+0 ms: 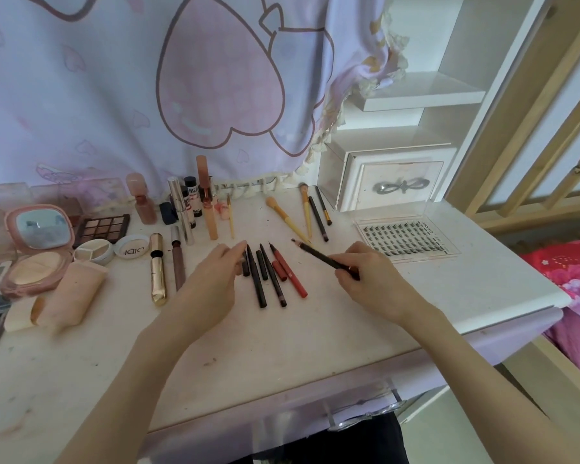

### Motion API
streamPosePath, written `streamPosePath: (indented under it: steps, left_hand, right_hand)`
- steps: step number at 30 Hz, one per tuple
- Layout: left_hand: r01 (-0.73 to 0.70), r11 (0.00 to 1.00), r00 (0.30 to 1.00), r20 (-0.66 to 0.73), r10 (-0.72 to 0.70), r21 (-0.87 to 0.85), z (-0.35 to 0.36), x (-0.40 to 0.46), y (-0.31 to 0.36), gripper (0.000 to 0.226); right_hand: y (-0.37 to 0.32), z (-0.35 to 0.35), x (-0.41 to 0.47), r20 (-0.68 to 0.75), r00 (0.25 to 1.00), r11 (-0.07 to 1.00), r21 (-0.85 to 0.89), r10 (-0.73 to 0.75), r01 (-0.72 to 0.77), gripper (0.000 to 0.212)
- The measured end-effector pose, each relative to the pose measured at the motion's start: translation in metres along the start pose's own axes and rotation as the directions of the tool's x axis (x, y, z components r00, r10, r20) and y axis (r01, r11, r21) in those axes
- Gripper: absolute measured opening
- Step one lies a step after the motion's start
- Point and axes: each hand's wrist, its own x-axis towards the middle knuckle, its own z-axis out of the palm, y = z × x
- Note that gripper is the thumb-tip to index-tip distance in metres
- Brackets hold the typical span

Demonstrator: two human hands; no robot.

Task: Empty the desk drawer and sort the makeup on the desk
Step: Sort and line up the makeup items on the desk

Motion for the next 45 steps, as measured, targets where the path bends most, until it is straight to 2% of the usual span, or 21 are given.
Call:
streamPosePath:
  steps: [3, 5, 7, 10, 12, 15, 19, 23, 28, 32, 34, 37, 39, 42, 45]
  left_hand:
    - [0.026, 0.995, 0.984, -0.174, -0.042, -0.093, 0.006, 0.008, 0.011, 0.033]
    - [0.033, 0.99, 0.977, -0.205, -0.061, -0.14, 0.012, 0.013, 0.026, 0.019]
    - [0.027, 0.996, 0.976, -0.211, -0.044, -0.079, 0.02, 0.02, 0.038, 0.017]
    - [-0.039, 0.979, 0.984, -0.16, 0.072, 0.199, 0.025, 0.036, 0.043, 0.019]
    - [-0.112, 0.944, 0.985, -0.092, 0.148, 0.311, 0.024, 0.045, 0.041, 0.019]
    - [-0.19, 0.913, 0.975, -0.043, 0.22, 0.36, 0.02, 0.052, 0.038, 0.018]
    - [-0.275, 0.869, 0.955, 0.011, 0.297, 0.411, 0.017, 0.055, 0.034, 0.025]
    - [-0.271, 0.884, 0.961, 0.049, 0.273, 0.382, 0.021, 0.055, 0.032, 0.034]
    - [-0.25, 0.914, 0.965, 0.001, 0.263, 0.319, 0.025, 0.052, 0.022, 0.04]
    - [-0.231, 0.954, 0.96, -0.117, 0.256, 0.191, 0.033, 0.043, 0.01, 0.031]
    - [-0.25, 0.962, 0.941, -0.205, 0.269, 0.112, 0.041, 0.038, 0.003, 0.028]
    - [-0.296, 0.953, 0.92, -0.247, 0.304, 0.069, 0.045, 0.034, 0.0, 0.047]
    - [-0.321, 0.945, 0.924, -0.194, 0.328, 0.07, 0.044, 0.032, 0.005, 0.055]
    - [-0.426, 0.895, 0.9, -0.043, 0.434, 0.132, 0.047, 0.03, 0.015, 0.059]
    - [-0.463, 0.872, 0.886, 0.074, 0.457, 0.157, 0.052, 0.03, 0.017, 0.063]
  right_hand:
    - [-0.002, 0.007, 0.011, -0.064, 0.978, 0.975, 0.109, 0.199, -0.192, 0.025]
    - [-0.005, 0.014, 0.019, -0.062, 0.957, 0.946, 0.181, 0.284, -0.269, 0.029]
    - [-0.01, 0.018, 0.025, -0.036, 0.95, 0.928, 0.228, 0.31, -0.294, 0.028]
    - [-0.015, 0.019, 0.035, 0.018, 0.944, 0.912, 0.253, 0.329, -0.323, 0.02]
    - [-0.015, 0.016, 0.039, 0.054, 0.934, 0.892, 0.284, 0.352, -0.352, 0.02]
    - [-0.013, 0.012, 0.041, 0.101, 0.916, 0.852, 0.338, 0.389, -0.399, 0.021]
    - [-0.015, 0.012, 0.043, 0.098, 0.921, 0.874, 0.29, 0.378, -0.39, 0.02]
    - [-0.018, 0.018, 0.049, 0.073, 0.932, 0.898, 0.253, 0.354, -0.361, 0.02]
    - [-0.019, 0.023, 0.052, 0.095, 0.923, 0.863, 0.33, 0.374, -0.384, 0.016]
    - [-0.017, 0.025, 0.052, 0.102, 0.929, 0.791, 0.497, 0.355, -0.357, 0.025]
    - [-0.011, 0.023, 0.055, 0.03, 0.928, 0.788, 0.518, 0.372, -0.333, 0.023]
    - [0.002, 0.019, 0.064, -0.158, 0.898, 0.857, 0.401, 0.411, -0.322, 0.022]
    - [0.008, 0.016, 0.072, -0.223, 0.884, 0.895, 0.28, 0.412, -0.346, 0.023]
    - [0.013, 0.017, 0.085, -0.203, 0.891, 0.914, 0.125, 0.405, -0.387, 0.024]
    - [0.012, 0.022, 0.096, -0.163, 0.897, 0.91, 0.007, 0.41, -0.415, 0.026]
